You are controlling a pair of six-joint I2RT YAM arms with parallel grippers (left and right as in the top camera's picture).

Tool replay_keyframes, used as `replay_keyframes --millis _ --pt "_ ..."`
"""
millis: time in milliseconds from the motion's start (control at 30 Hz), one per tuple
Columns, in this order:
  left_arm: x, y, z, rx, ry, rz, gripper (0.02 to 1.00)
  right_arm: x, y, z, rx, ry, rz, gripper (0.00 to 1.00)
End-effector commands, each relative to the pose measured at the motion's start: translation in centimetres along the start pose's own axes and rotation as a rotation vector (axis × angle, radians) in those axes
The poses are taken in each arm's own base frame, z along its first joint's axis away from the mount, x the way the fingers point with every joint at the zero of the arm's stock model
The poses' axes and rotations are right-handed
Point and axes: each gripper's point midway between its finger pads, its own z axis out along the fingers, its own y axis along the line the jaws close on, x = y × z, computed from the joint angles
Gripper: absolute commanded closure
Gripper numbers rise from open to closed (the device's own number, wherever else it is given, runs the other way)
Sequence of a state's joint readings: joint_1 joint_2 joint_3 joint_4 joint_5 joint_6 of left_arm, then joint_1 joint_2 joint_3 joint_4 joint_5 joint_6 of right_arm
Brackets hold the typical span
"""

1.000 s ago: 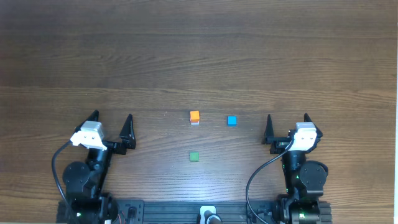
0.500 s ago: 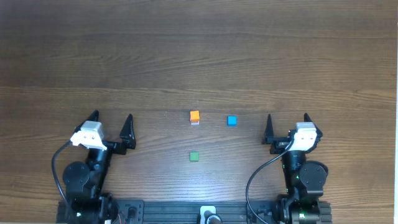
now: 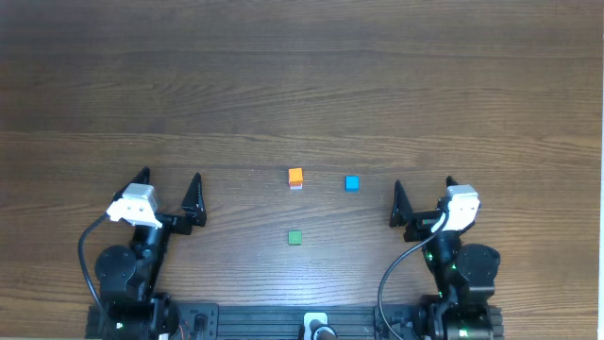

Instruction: Stack Cubes

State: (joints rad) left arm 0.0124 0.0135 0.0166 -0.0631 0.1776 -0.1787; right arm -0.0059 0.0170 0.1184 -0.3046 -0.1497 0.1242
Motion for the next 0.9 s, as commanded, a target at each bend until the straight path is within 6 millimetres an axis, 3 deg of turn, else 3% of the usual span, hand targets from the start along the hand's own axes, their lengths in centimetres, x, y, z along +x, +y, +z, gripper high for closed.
replay_keyframes --millis 33,133,233,433,667,900 --pt "0.3 -0.3 0.0 0.017 0.003 0.015 0.020 -5.2 1.0 -2.3 -0.009 -0.048 0.073 0.009" --pt "0.3 -0.3 0.0 0.017 0.003 0.015 0.020 -7.2 1.4 -3.1 -0.001 0.013 0.114 0.009" --pt "0.3 -0.3 0.0 0.017 0.003 0.015 0.020 -7.2 1.7 -3.3 0.003 0.173 0.146 0.007" --pt "0.3 -0.3 0.0 0.017 0.003 0.015 0.020 -4.9 2.0 -3.2 0.035 0.555 0.239 0.009" --pt "0.3 -0.3 0.0 0.017 0.003 0.015 0.020 -1.8 7.8 -2.9 -0.252 0.846 0.277 0.007" --pt "0.3 -0.3 0.0 0.017 0.003 0.015 0.020 3.1 10.9 -3.4 -0.243 1.113 0.190 0.009"
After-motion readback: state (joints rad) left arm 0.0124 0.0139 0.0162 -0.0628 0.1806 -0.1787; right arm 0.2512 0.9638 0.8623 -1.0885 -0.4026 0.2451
